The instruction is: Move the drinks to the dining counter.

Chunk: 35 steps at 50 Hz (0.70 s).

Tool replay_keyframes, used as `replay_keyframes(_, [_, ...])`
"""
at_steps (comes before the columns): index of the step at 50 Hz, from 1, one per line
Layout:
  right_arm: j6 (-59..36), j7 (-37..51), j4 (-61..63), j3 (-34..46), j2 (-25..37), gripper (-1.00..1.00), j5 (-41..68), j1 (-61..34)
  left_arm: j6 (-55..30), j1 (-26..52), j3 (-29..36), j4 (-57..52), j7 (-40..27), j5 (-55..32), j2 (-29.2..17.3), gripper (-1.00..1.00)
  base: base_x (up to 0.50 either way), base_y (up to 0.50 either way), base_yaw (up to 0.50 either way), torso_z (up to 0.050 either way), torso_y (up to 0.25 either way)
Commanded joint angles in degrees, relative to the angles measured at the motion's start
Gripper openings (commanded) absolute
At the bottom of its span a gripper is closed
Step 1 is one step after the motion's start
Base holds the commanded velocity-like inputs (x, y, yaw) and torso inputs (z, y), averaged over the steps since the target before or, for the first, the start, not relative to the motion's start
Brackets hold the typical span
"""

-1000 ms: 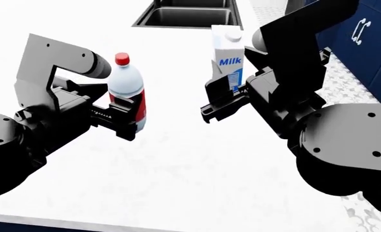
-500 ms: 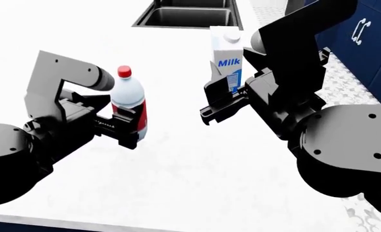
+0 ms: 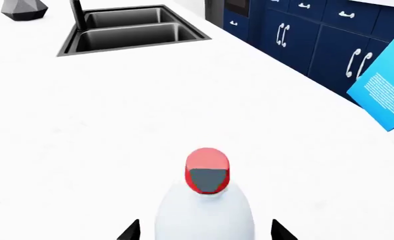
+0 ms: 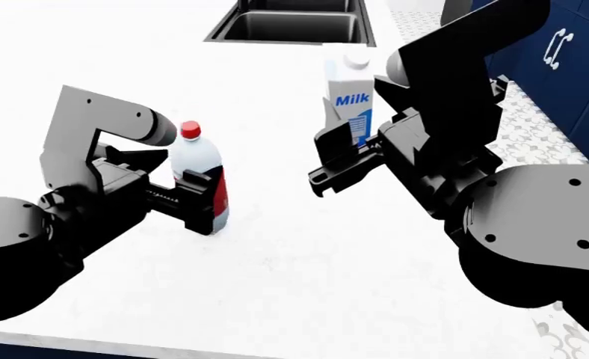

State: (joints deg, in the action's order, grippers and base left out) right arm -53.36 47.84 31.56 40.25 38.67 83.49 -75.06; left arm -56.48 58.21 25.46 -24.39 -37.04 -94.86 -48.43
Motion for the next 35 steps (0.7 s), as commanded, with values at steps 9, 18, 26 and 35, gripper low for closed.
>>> replay_keyframes(9, [-0.5, -0.2, 0.1, -0.7, 0.0, -1.0, -1.4, -0.9, 0.4, 0.5, -0.2, 0.1, -0.2, -0.1, -0.3, 1.0, 0.0, 0.0, 0.0, 0.0, 0.0])
replay_keyframes(18, [-0.5, 0.0, 0.1, -0.6, 0.0, -1.0, -1.2, -1.1, 0.6, 0.3, -0.4, -0.1, -0.4, -0.4, -0.8, 1.0, 0.0, 0.0, 0.0, 0.0, 0.001])
replay_keyframes(26, [-0.1, -0.2, 0.0, -0.5, 0.3, -1.0, -1.5, -0.5, 1.5, 1.2, -2.4, -1.1, -1.2, -4.6, -2.1, 1.0, 0.0, 0.0, 0.0, 0.001, 0.0])
replay_keyframes(35, [-0.4, 1.2, -3.1, 0.8, -0.7, -1.0, -1.6, 1.1, 3.7, 0.1, -6.0, -3.8, -1.7, -7.9, -5.5, 1.0, 0.0, 0.0, 0.0, 0.0, 0.001])
